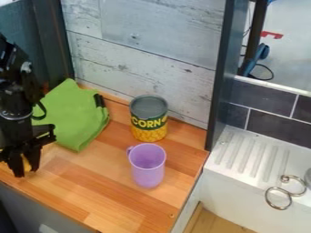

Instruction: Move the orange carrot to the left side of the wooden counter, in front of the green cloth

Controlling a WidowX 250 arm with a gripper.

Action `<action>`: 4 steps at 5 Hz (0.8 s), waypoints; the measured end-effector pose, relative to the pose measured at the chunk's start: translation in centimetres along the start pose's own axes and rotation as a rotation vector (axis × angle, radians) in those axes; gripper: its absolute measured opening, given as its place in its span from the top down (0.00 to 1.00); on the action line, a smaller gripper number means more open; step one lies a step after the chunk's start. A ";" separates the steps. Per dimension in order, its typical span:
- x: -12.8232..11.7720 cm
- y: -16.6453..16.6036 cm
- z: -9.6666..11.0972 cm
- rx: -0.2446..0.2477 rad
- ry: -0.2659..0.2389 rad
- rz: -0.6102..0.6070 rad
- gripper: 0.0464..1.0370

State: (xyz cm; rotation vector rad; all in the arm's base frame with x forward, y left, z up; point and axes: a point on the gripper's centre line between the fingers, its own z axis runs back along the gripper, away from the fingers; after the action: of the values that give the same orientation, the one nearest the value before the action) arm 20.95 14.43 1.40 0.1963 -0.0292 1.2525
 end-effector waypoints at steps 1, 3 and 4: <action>0.2 -0.5 0.0 -0.012 0.006 0.016 0.72; 0.4 -1.4 0.6 -0.012 -0.016 -0.043 0.14; 0.6 -1.9 1.5 -0.015 -0.037 -0.073 0.03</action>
State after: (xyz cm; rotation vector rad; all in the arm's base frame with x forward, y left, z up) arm 23.07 14.18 2.71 0.2056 -0.0627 1.1754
